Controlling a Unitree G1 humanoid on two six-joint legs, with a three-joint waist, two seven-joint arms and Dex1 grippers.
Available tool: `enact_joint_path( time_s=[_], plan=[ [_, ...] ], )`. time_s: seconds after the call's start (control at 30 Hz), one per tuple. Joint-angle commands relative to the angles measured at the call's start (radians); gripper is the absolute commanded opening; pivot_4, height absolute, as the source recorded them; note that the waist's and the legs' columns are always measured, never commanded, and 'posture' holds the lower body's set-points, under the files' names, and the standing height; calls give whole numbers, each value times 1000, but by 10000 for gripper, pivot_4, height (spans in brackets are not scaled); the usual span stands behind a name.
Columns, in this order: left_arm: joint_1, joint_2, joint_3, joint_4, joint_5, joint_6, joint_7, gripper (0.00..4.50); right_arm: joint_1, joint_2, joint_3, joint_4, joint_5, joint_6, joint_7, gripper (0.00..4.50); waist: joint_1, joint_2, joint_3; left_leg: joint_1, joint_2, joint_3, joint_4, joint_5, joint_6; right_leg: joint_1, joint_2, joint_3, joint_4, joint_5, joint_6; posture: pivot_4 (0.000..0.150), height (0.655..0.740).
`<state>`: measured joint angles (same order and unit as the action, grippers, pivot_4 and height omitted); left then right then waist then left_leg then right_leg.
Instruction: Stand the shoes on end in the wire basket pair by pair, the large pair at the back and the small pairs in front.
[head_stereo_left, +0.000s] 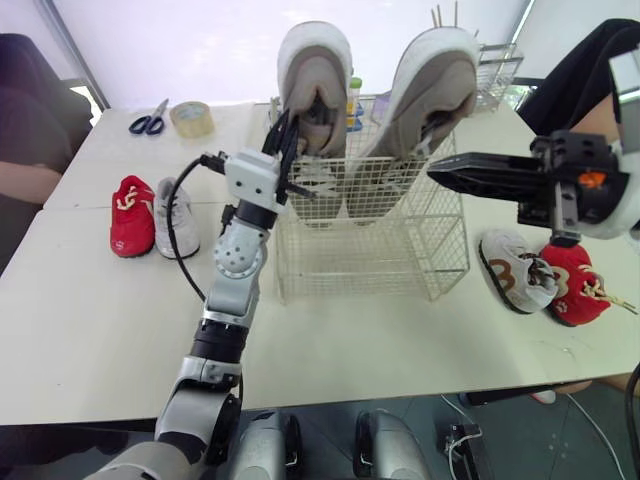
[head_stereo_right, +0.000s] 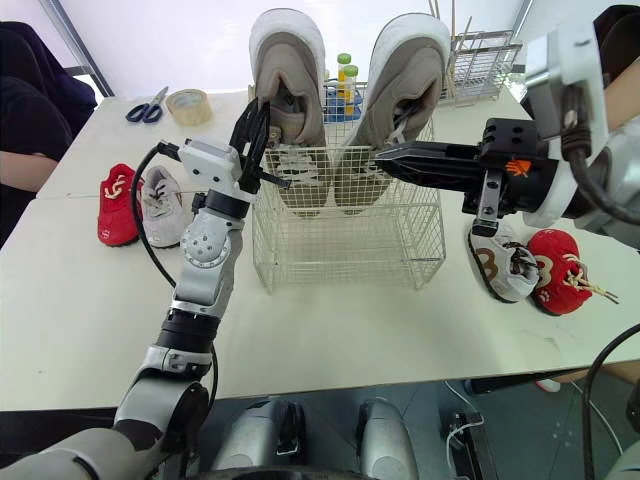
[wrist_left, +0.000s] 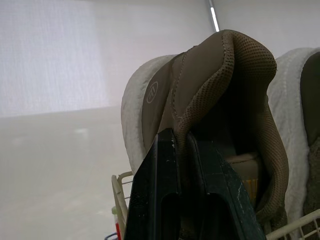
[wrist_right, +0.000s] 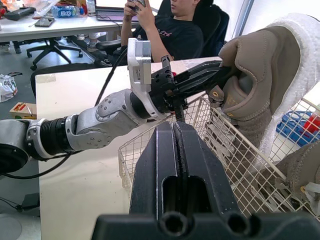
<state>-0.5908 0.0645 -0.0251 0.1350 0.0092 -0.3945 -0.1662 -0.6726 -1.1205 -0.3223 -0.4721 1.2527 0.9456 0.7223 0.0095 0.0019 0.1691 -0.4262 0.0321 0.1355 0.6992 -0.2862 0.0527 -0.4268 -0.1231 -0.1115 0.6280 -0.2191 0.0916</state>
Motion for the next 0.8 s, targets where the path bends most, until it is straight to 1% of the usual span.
enact_joint_path(
  time_s=[0.03,0.07,0.1,0.13,0.17,0.27,0.3,0.33,0.47,0.53,0.57,0.6,0.63,0.67,0.73,0.77,0.8],
  plan=[
    [53,8,-14,-34,-25,69,-30,7694,-24,-1,-20,4,-7,-22,13,0,1,0,0,0,0,0,0,0,0,0,0,0,0,0,0,1500,7400],
    [51,9,-10,-52,-42,79,-39,11059,-24,-1,-20,7,-9,-21,17,0,2,0,0,0,0,0,0,0,0,0,0,0,0,0,0,1500,7400],
    [46,13,-3,-70,-66,86,-53,15472,-24,0,-19,10,-11,-20,21,0,2,0,0,0,0,0,0,0,0,0,0,0,0,0,-1,1500,7400],
    [43,16,2,-82,-81,91,-63,21210,-23,1,-19,11,-13,-20,25,0,6,0,0,0,0,0,0,0,0,0,0,0,0,-1,-1,1500,7400],
    [41,17,7,-94,-94,97,-69,25629,-20,1,-21,12,-15,-20,30,0,7,0,0,0,0,0,0,0,0,0,0,0,0,-1,-2,1500,7400],
    [29,38,36,-158,-153,146,-88,41140,-25,5,-14,23,-23,-20,39,0,3,0,1,-1,0,0,0,0,0,0,0,0,-2,-2,-3,1500,7400],
    [28,44,41,-175,-165,159,-92,44635,-24,5,-15,26,-26,-20,44,0,3,-1,1,-2,0,0,0,0,1,0,0,0,-2,-2,-3,1500,7400],
    [29,49,43,-196,-179,173,-96,44635,-20,3,-18,30,-28,-21,51,0,3,-1,1,-2,0,0,0,0,1,0,0,0,-3,-1,-3,1500,7400],
    [69,136,69,-360,-306,330,-176,44635,4,-10,-30,47,-51,-16,81,0,1,0,1,-2,0,0,-1,-1,1,-1,0,0,-3,0,-1,1500,7400],
    [126,205,91,-487,-476,526,-209,44635,28,-13,-55,59,-64,-11,73,0,1,0,1,-2,0,0,-1,-1,1,-1,0,0,-3,0,-1,1500,7400],
    [154,244,103,-550,-551,606,-226,44635,44,-16,-70,65,-76,-9,62,0,0,0,1,-2,0,0,-1,-1,1,0,0,0,-3,0,-1,1500,7400],
    [172,268,108,-596,-599,662,-233,44635,60,-20,-85,71,-88,-10,60,0,0,0,1,-2,0,0,-1,-1,1,0,0,0,-3,0,-1,1500,7400],
    [191,315,128,-642,-680,739,-241,44635,79,-23,-99,77,-111,-7,35,0,2,0,1,-2,0,0,-1,-1,0,-1,0,0,-3,-1,-1,1500,7400],
    [202,341,135,-675,-731,794,-239,44635,103,-26,-115,86,-133,-10,29,0,4,0,2,-2,0,0,-1,0,0,0,0,0,-3,-1,-1,1500,7400],
    [220,448,185,-715,-901,942,-266,44635,165,-36,-156,94,-185,1,-6,0,5,0,2,-2,0,-1,0,0,0,0,0,0,-3,-2,-3,1500,7400],
    [219,509,215,-711,-987,1012,-288,45000,196,-39,-181,95,-197,15,-21,4010,5,0,2,-2,-1,0,0,0,0,0,0,0,-4,-2,-3,1500,7400],
    [212,576,243,-699,-1066,1074,-337,45000,235,-38,-211,95,-213,27,-33,5069,4,-1,2,-2,-1,0,0,0,0,0,0,0,-4,-2,-3,1500,7400]
  ],
)
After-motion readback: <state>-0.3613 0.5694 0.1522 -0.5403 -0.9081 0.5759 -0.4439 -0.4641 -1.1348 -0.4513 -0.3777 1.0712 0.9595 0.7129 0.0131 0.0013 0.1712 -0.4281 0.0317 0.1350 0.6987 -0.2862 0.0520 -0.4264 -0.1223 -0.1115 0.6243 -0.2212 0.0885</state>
